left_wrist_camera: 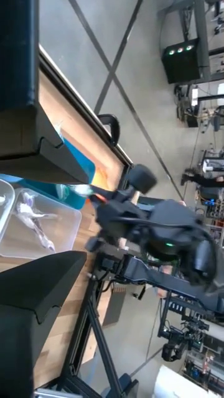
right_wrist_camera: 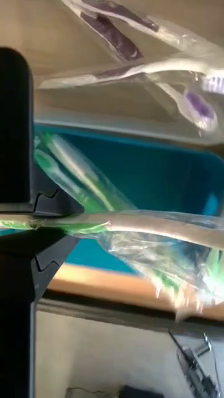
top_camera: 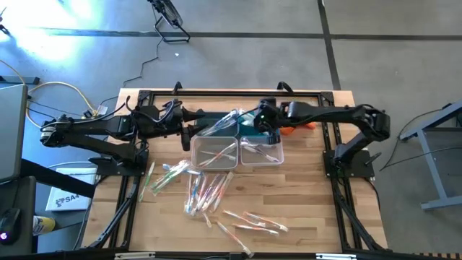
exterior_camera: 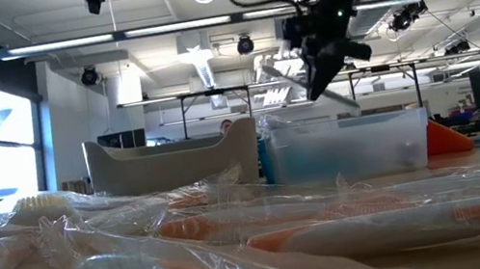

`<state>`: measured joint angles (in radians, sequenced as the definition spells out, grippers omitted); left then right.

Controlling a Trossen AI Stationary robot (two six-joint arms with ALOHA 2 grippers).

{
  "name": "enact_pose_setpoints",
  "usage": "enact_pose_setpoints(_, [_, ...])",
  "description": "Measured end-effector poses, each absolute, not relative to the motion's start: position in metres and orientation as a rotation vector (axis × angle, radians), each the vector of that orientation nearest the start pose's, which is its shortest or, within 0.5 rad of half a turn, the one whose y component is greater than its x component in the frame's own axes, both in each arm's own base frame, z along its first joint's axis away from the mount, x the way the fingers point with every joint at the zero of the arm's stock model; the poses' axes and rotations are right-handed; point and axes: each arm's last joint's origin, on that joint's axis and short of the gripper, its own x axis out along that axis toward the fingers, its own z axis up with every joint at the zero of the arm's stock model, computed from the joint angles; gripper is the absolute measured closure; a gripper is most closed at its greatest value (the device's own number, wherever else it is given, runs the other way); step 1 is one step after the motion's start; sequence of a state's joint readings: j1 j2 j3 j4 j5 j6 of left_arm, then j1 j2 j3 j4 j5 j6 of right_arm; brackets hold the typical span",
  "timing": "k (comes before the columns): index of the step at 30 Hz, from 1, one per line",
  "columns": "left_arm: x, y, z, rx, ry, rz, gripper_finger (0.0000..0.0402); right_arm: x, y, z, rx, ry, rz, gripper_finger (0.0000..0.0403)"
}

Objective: Pick & Place Toothbrushes
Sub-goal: Put the green toothbrush into the blue bin

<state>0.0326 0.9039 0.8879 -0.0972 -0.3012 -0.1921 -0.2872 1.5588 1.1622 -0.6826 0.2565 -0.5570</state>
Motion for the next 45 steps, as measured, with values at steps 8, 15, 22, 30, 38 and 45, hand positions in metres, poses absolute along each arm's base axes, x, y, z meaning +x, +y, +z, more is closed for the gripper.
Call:
enact_pose_setpoints(8, [0.197, 0.015, 0.356, -0.175, 0.082, 0.343, 0.0220, 0.310, -0.099, 0.210, -0.583, 1.346, -0.149, 0.0390])
enact_pose_setpoints(15, [0.197, 0.015, 0.356, -0.175, 0.083, 0.343, 0.0220, 0.312, -0.102, 0.210, -0.649, 1.347, -0.138, 0.0390])
enact_pose_setpoints(22, [0.197, 0.015, 0.356, -0.175, 0.083, 0.343, 0.0220, 0.311, -0.111, 0.211, -0.707, 1.362, -0.195, 0.0390])
enact_pose_setpoints(30, [0.197, 0.015, 0.356, -0.174, 0.090, 0.343, 0.0220, 0.314, -0.117, 0.204, -0.768, 1.387, -0.188, 0.0389])
enact_pose_setpoints(38, [0.197, 0.015, 0.356, -0.178, 0.090, 0.342, 0.0220, 0.316, -0.116, 0.204, -0.782, 1.391, -0.206, 0.0356])
enact_pose_setpoints(45, [0.197, 0.015, 0.356, -0.178, 0.090, 0.341, 0.0220, 0.316, -0.114, 0.203, -0.783, 1.395, -0.194, 0.0315])
